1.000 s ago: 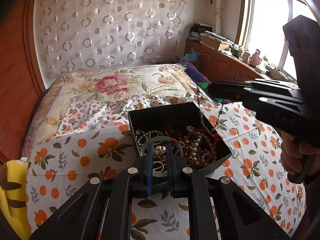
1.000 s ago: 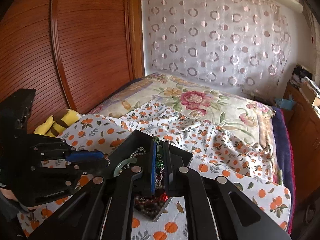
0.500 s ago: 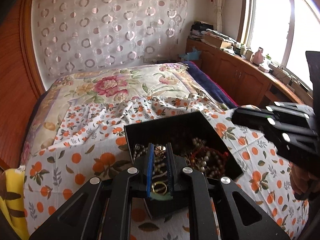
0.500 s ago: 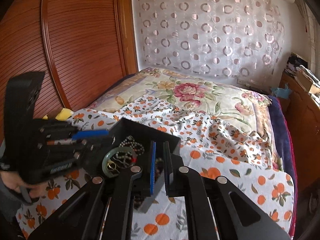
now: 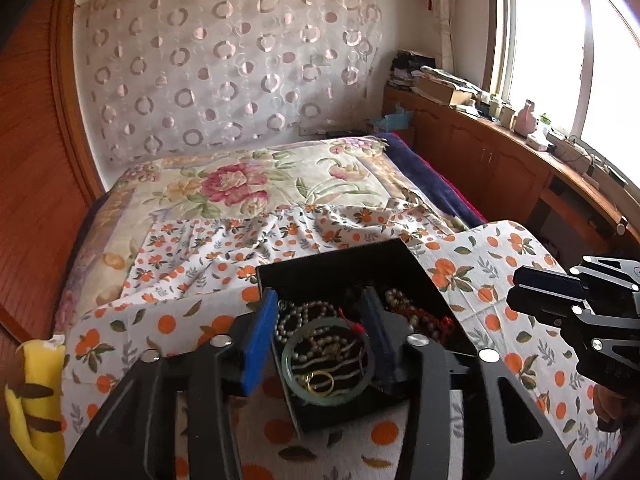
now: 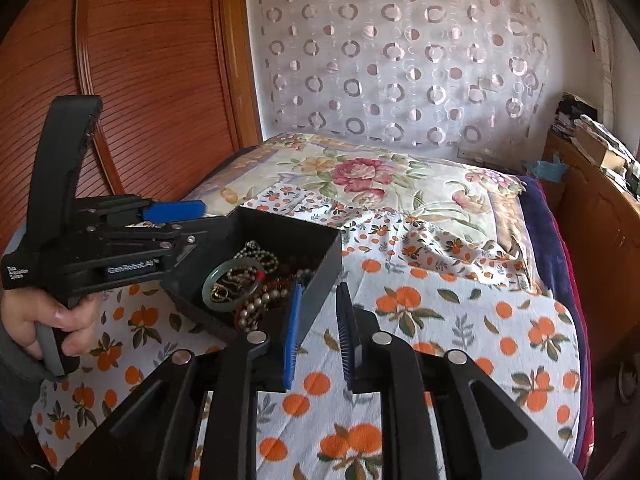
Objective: Organize jewelry
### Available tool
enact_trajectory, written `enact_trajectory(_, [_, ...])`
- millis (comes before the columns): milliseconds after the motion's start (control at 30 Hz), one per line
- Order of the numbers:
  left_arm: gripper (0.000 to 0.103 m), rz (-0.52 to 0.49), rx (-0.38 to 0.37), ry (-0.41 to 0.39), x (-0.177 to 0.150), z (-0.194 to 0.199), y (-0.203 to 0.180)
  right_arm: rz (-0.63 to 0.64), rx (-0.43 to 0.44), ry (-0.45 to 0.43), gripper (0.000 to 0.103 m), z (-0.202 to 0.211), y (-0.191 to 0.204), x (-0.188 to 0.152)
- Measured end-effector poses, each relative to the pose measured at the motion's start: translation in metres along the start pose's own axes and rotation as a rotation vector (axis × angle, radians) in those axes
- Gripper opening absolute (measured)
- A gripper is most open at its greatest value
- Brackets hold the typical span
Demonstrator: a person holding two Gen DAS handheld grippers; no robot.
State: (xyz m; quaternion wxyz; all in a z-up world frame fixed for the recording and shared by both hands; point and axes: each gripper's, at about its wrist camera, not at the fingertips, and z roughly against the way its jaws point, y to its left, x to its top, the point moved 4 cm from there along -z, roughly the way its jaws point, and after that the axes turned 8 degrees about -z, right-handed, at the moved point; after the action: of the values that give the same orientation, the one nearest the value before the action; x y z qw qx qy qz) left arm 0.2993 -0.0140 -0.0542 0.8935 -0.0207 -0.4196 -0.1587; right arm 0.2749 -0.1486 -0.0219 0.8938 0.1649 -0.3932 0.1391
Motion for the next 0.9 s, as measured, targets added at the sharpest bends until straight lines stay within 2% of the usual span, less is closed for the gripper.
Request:
enact_trajectory(100, [0.062,0.018,0.012,-0.013,-0.01,0.019,-0.002,-0.007,-0.002,-0.006,0.021,0.01,0.001,-0.007])
enact_trajectory(133, [0.07,0.022,0.019,-0.015,-0.013,0.025,-0.004,-0.012,-0.006,-0.012,0.027,0.016,0.003,-0.012])
enact_trajectory(167, [0.08,0.026,0.034,-0.017,-0.015,0.032,-0.006,-0.017,-0.007,-0.021,0.035,0.022,0.004,-0.015])
enact_trajectory(233, [0.089,0.029,0.063,-0.028,-0.024,0.05,-0.01,-0.026,-0.011,-0.046,0.069,0.034,0.007,-0.02])
enact_trajectory(333, [0.095,0.042,0.087,-0.046,-0.04,0.077,-0.015,-0.033,-0.019,-0.087,0.092,0.053,0.015,-0.029])
enact_trajectory(467, [0.095,0.046,0.102,-0.056,-0.055,0.109,-0.023,-0.041,-0.022,-0.129,0.1,0.078,0.025,-0.041])
enact_trajectory(633, [0.095,0.056,0.117,-0.075,-0.074,0.145,-0.031,-0.028,-0.082,-0.178,0.101,0.11,0.04,-0.052])
enact_trajectory(900, [0.095,0.081,0.143,-0.099,-0.099,0.183,-0.043,-0.083,-0.123,-0.249,0.101,0.153,0.05,-0.075])
